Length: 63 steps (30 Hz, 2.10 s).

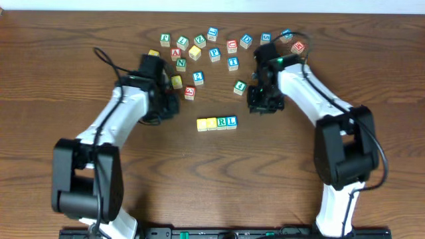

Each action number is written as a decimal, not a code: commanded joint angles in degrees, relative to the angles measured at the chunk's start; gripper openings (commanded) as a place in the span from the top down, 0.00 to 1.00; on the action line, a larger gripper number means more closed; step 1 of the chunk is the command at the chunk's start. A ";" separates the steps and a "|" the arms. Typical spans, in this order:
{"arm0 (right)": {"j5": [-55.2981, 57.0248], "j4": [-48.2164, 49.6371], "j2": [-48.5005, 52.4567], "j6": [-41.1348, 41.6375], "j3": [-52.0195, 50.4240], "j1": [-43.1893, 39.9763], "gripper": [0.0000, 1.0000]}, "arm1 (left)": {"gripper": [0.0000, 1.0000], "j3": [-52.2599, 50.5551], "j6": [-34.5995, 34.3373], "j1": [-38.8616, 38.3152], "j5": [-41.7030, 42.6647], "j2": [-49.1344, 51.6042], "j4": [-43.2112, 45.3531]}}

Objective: Spell out CORL

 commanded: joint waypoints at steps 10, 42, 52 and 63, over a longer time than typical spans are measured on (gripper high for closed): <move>6.40 -0.13 -21.62 -7.96 1.42 -6.88 0.18 | 0.23 5.33 3.30 15.02 -2.69 -23.58 -2.89; 15.04 -0.35 -38.69 -8.39 1.05 -8.90 0.01 | 0.02 5.33 3.30 15.41 -2.69 -25.64 -2.86; 9.55 25.81 -60.46 -18.23 -24.94 -16.44 0.01 | 0.02 5.33 3.30 15.41 -2.69 -25.64 -2.86; 6.97 54.45 -101.66 -18.18 -72.06 -21.38 0.01 | 0.02 5.33 3.30 15.41 -2.69 -25.64 -2.86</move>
